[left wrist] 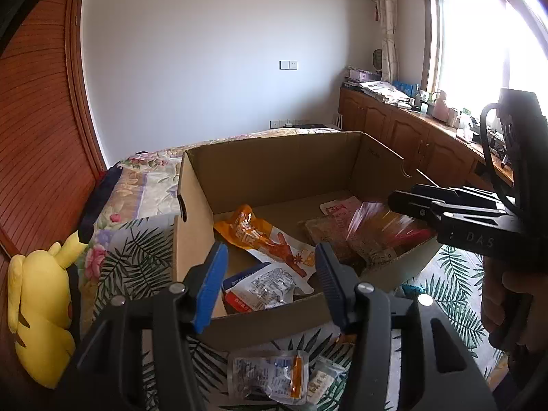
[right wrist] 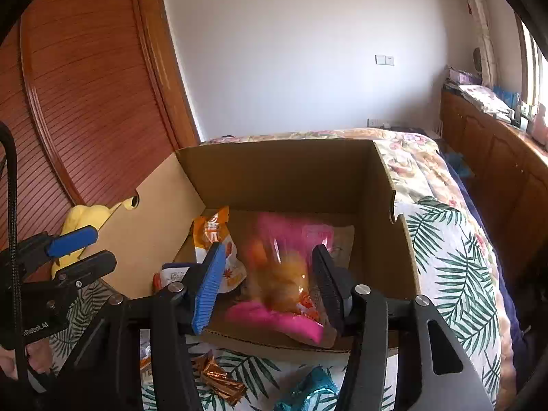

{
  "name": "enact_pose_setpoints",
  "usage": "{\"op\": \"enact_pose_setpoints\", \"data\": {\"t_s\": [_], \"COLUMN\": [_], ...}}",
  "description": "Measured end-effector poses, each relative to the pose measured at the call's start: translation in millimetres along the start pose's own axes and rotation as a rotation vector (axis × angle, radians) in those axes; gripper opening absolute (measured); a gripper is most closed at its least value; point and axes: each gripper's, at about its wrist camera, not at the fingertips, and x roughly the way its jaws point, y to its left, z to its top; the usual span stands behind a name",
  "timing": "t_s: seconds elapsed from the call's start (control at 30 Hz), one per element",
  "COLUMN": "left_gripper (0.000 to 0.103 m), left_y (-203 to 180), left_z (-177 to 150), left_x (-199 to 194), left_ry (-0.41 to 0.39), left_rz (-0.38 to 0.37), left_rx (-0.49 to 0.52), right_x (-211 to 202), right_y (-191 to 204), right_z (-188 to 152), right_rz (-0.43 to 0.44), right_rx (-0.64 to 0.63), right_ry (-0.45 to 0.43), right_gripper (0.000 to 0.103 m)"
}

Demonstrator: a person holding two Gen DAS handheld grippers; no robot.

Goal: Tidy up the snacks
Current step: 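Open the left tool over the box while the right tool lowers and releases the pink packet, then move both tools back to the remaining snacks beside the box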

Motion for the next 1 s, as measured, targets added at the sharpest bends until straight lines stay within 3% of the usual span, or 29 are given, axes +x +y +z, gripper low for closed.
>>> {"op": "enact_pose_setpoints", "data": {"t_s": [0.23,0.6,1.0], "left_gripper": [0.055,0.060,0.068], "left_y": [0.6,-4.6,-8.0], "left_z": [-2.3,-17.5,-71.5], "left_x": [-10.4,-59.1,-82.5], "left_ry": [-0.019,-0.110,-0.128], "left_rz": [-0.021,-0.065,-0.062], "left_rx": [-0.003,0.016,0.038], "right_x": [-20.1,-92.3,-96.3], "right_y": [7.7,13.1,2.8], "right_z": [-9.5,-58.4,-123.9], "right_rz": [0.009,0.057,0.008], "right_rx": [-0.043,-0.109,-0.153], "right_ry": [-0.032,-0.129,-0.059], "right_gripper": [0.055,0.056,0.056]}}
